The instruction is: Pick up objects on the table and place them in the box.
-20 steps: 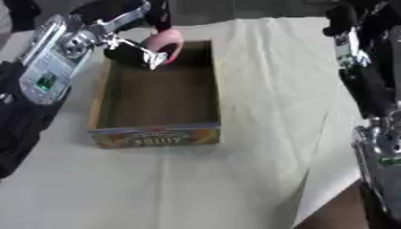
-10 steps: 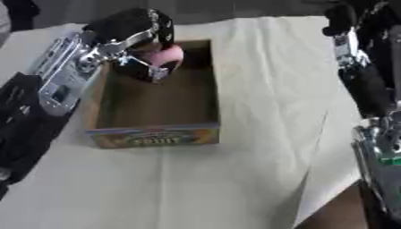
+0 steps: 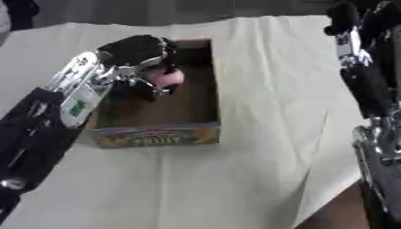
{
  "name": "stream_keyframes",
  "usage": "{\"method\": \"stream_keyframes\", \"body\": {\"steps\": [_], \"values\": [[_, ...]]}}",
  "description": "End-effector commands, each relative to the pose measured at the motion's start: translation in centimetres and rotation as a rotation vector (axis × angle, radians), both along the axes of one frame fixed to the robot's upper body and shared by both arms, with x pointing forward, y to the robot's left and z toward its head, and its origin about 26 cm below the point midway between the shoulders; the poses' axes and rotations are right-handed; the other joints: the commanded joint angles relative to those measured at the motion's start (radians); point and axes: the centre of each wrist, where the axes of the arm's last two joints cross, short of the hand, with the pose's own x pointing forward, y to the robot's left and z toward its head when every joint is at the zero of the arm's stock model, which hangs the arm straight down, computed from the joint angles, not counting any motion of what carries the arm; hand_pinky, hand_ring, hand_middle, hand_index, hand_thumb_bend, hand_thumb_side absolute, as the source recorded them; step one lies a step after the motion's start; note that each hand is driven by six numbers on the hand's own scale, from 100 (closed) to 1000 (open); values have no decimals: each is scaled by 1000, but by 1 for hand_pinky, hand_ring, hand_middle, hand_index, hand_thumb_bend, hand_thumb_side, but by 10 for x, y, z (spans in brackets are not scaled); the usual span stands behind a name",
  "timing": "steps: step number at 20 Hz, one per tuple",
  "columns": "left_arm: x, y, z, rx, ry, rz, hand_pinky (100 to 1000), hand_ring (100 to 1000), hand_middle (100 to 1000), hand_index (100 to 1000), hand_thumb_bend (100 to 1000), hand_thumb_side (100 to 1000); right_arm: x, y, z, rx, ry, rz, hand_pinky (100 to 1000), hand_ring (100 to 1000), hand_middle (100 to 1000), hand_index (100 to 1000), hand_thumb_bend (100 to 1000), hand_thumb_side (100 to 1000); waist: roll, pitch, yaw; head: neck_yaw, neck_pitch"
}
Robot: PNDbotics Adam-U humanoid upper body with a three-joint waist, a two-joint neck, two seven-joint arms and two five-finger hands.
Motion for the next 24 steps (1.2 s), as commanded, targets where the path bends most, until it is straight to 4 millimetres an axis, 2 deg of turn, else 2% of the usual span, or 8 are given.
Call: {"method": "stream_keyframes", "body": {"steps": [1, 5, 8, 13, 15, 18, 21, 24], "values": [[3, 3, 5, 21, 17, 11, 700, 682, 642, 646, 100, 145, -3, -1, 8, -1, -31, 1, 674, 744, 602, 797, 277, 678, -5, -17, -1, 2, -9], [4, 4, 2, 52, 48, 13, 718, 708, 673, 755, 100, 156, -3, -1, 8, -1, -31, 0, 674, 743, 602, 797, 277, 678, -6, -15, -1, 1, -6], [4, 6, 3, 77, 54, 11, 749, 758, 729, 869, 100, 246, -3, -1, 8, -1, -30, -1, 674, 743, 599, 797, 278, 678, -6, -14, 1, 0, -6], [0, 9, 11, 95, 33, 18, 797, 807, 782, 939, 276, 632, -3, -1, 7, -1, -29, -1, 674, 743, 598, 797, 278, 678, -8, -14, 4, -2, -5], [-3, 10, 17, 77, 18, 17, 799, 805, 781, 937, 352, 671, -3, -1, 7, 0, -29, -2, 674, 743, 598, 797, 278, 678, -9, -14, 5, -2, -5], [-10, 15, 32, 21, -24, 15, 795, 795, 775, 932, 364, 734, -3, -1, 7, 1, -28, -3, 674, 743, 598, 797, 276, 678, -10, -16, 8, -4, -5], [-19, 21, 51, -60, -93, 17, 784, 777, 761, 917, 327, 731, -4, -2, 7, 2, -28, -4, 674, 743, 598, 797, 277, 678, -11, -19, 11, -7, -4], [-29, 33, 75, -166, -167, 25, 766, 742, 733, 881, 228, 700, -4, -2, 6, 4, -28, -8, 674, 743, 598, 797, 277, 678, -12, -22, 14, -12, 0]]}}
